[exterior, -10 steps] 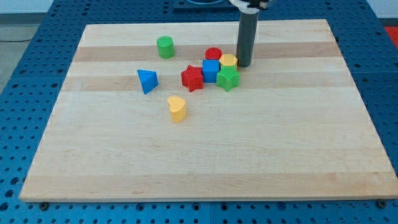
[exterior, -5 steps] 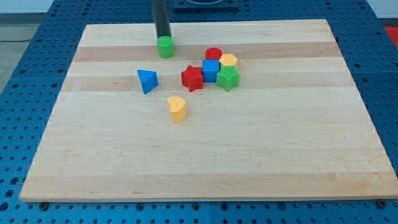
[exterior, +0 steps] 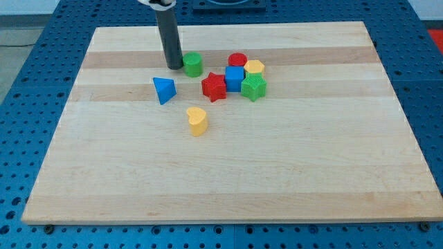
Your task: Locate the green circle to the top of the red star
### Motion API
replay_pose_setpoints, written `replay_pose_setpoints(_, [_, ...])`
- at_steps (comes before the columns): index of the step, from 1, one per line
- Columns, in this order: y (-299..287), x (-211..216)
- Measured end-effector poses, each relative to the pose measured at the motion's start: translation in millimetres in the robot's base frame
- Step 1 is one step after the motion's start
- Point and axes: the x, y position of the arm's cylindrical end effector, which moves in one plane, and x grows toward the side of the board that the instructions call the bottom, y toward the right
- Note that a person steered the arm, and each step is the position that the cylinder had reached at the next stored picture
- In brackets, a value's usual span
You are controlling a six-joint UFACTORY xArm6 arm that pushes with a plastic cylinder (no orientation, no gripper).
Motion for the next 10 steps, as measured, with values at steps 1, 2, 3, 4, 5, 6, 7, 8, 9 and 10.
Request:
replay_pose_setpoints(1, [15,0])
replay_pose_setpoints(2, [15,0])
replay_pose_setpoints(3, [17,0])
replay_pose_setpoints(4, [21,0])
replay_pose_setpoints(5, [23,0])
replay_pose_setpoints(6, [27,1])
replay_pose_setpoints(7, [30,1])
replay_pose_setpoints(8, [30,7])
replay_pose_setpoints(9, [24,6])
replay_pose_setpoints(10, [17,-11])
